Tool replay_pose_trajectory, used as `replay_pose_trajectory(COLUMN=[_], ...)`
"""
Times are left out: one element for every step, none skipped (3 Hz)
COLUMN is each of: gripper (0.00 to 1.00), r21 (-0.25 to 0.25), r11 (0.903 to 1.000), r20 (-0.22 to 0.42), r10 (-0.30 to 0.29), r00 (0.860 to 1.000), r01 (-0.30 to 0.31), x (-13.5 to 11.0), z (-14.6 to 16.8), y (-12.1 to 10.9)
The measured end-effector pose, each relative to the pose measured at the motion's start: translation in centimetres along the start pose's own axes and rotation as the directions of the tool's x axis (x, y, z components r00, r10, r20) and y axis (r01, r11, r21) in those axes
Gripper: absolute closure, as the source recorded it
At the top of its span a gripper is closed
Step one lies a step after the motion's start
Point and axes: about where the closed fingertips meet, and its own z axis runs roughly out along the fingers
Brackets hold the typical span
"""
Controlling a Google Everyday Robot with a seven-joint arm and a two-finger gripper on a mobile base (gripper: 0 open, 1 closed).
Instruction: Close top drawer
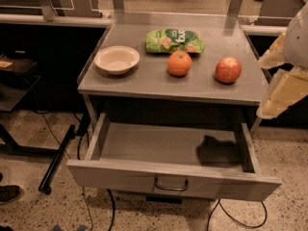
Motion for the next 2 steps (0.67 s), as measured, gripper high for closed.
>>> replay_pose_trajectory(gripper=[0.56, 0.79], r21=[0.0, 0.0], r11=[1.0, 1.0], r20=[0.0, 0.0], r10=[0.0, 0.0], r00=[1.0, 1.0], r01=[0.0, 0.0], x=[0.0, 0.0], z=[0.0, 0.0], y=[0.0, 0.0])
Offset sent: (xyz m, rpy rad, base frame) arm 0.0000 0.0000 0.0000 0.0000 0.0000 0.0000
